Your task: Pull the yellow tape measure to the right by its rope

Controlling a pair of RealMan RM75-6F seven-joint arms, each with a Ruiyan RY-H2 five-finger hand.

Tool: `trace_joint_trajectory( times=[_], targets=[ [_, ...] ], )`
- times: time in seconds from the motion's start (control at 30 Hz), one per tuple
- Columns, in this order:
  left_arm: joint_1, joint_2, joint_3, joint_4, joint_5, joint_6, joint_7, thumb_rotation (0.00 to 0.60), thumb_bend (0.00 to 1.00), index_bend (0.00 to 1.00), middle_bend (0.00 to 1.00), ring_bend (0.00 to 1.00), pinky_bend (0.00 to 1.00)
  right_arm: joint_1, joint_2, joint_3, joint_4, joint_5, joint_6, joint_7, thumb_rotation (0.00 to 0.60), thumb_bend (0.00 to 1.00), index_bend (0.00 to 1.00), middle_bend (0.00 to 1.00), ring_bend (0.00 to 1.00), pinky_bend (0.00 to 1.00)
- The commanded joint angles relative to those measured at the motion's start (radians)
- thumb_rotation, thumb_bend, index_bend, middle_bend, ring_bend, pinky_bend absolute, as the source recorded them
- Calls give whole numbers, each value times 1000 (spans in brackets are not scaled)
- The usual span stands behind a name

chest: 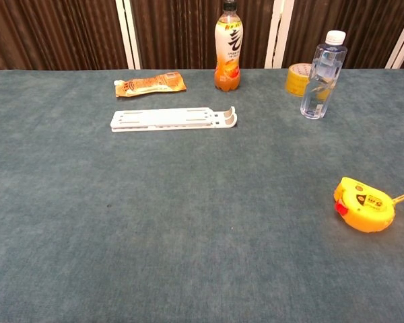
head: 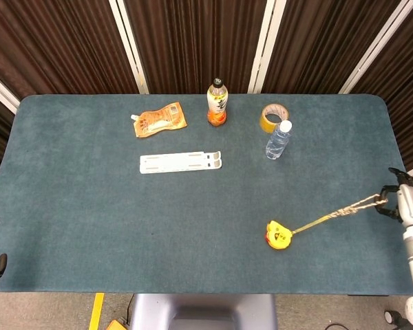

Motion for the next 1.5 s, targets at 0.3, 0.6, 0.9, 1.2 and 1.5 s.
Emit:
trace_joint_trajectory(
  times=[0.3, 0.6, 0.9, 1.2, 1.5],
  targets=[
    [-2, -3, 0, 0, -1, -2, 5, 600, 446, 50, 0, 0, 121, -35, -31, 31, 110, 52, -34, 3, 600, 584, 877, 193, 158, 0],
    [-4, -7, 1, 0, -1, -4, 12, 600, 445, 50, 0, 0, 120, -37, -47, 46, 126, 42, -47, -15, 600, 584, 808, 193, 155, 0],
    [-4, -6, 1, 0, -2, -5, 12, 600, 447, 51, 0, 0, 121, -18, 0, 46, 1, -49, -46, 8, 600, 362, 352, 124, 82, 0],
    [-6, -3, -1, 4, -8, -9, 0, 600, 446, 51, 0, 0, 121, -21, 74, 38, -261, -122, 76, -182, 600, 95, 72, 47, 24, 0],
    [-6, -2, -3, 10, -17, -11, -7, 600, 447, 51, 0, 0, 121, -155, 119, -48, -390, -289, 312, -180, 600, 96, 81, 48, 24, 0]
  ],
)
